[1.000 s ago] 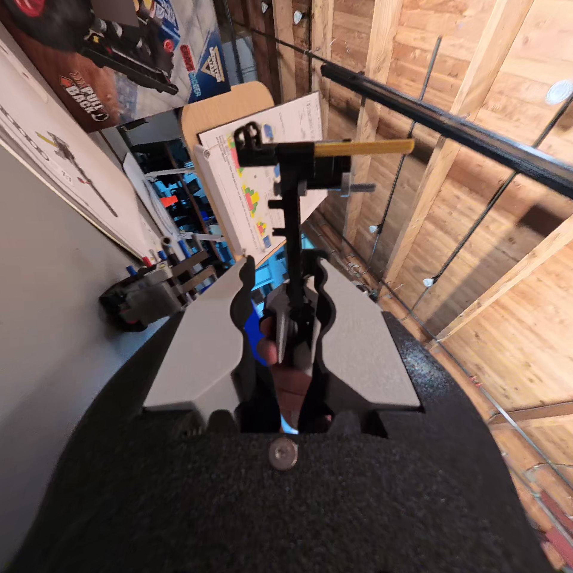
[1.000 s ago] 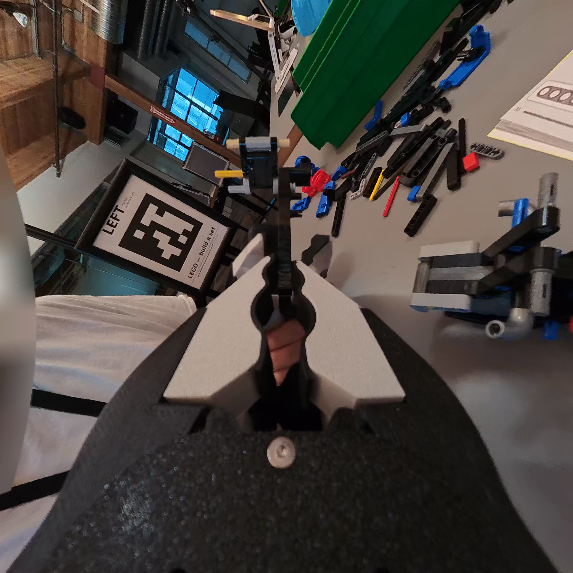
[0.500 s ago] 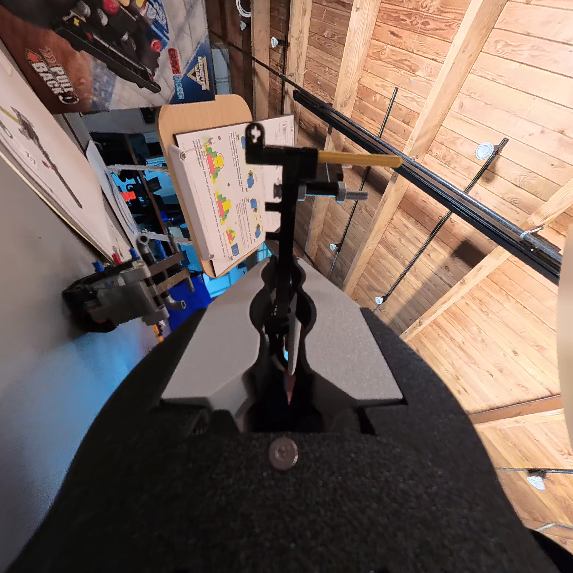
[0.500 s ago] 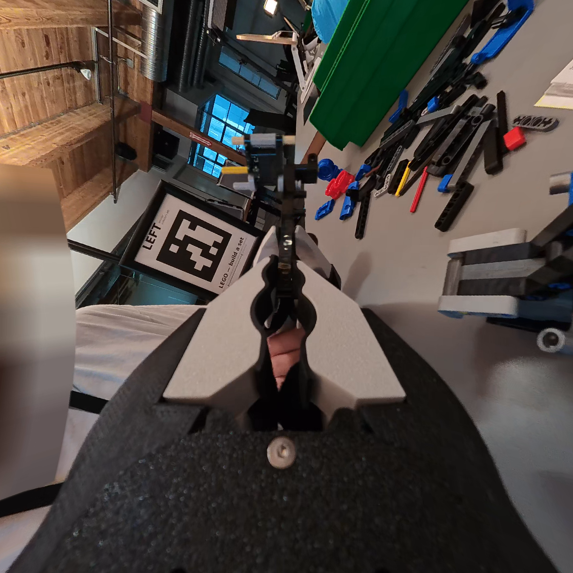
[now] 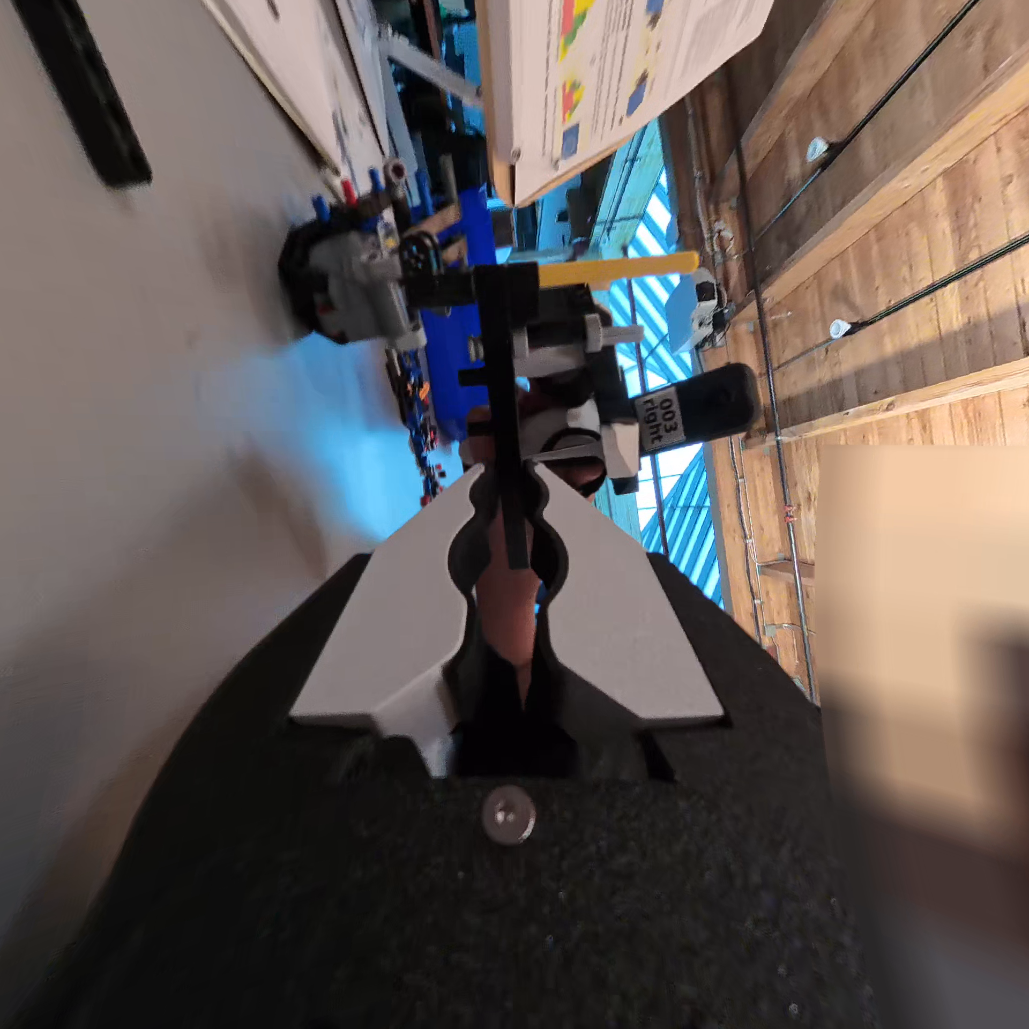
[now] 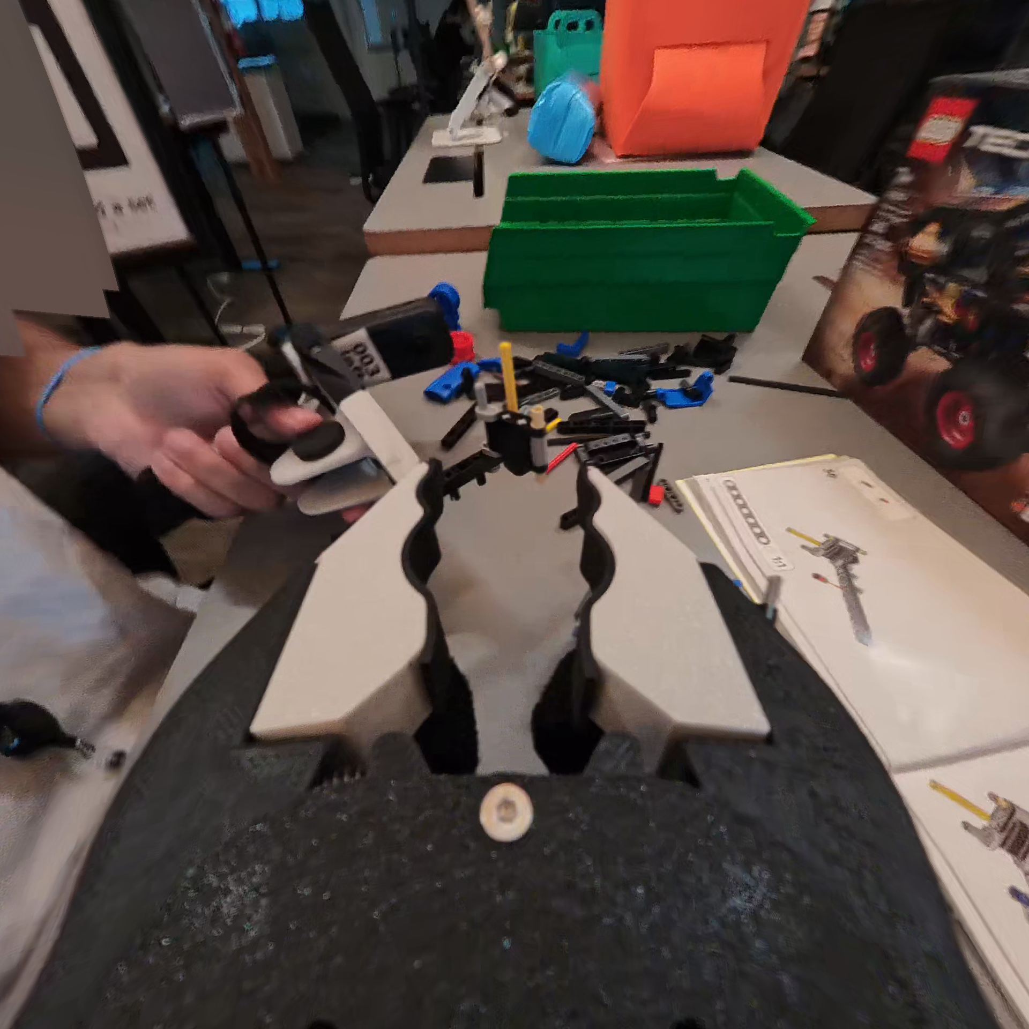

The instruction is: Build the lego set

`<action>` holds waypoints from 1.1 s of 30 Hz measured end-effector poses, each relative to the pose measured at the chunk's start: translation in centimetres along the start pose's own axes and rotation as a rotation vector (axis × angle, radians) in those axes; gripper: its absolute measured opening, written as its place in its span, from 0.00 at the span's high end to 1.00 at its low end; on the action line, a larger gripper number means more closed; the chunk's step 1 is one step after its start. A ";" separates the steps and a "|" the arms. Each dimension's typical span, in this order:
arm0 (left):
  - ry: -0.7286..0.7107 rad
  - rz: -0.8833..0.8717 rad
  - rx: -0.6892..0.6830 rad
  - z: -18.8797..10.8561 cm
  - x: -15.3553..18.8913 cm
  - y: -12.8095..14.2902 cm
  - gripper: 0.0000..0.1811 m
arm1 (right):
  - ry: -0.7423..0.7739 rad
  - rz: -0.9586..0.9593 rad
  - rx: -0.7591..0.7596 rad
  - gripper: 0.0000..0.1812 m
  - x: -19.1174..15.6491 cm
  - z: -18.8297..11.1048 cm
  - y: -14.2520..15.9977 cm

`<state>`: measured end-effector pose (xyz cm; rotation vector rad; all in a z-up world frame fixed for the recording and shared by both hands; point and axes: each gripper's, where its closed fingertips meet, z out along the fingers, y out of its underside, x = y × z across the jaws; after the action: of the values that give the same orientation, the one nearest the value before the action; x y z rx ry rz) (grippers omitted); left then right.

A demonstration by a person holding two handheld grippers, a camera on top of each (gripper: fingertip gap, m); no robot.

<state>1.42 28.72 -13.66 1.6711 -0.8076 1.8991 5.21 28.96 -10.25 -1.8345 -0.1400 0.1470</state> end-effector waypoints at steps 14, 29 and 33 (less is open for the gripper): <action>-0.125 0.027 -0.113 -1.5 -2.3 2.0 0.97 | 0.182 0.241 -0.386 0.84 -4.8 -5.3 8.8; -0.171 0.108 -0.142 -0.9 -3.3 1.0 0.97 | 0.351 0.254 -0.537 0.90 -7.3 -4.4 13.1; -0.173 0.121 -0.142 -0.9 -3.4 0.3 0.97 | 0.451 0.241 -0.523 0.90 -6.9 -4.0 13.3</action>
<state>1.03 29.24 -17.12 1.7502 -1.1082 1.7451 -0.65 20.44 -21.85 -2.3524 0.3948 -0.1536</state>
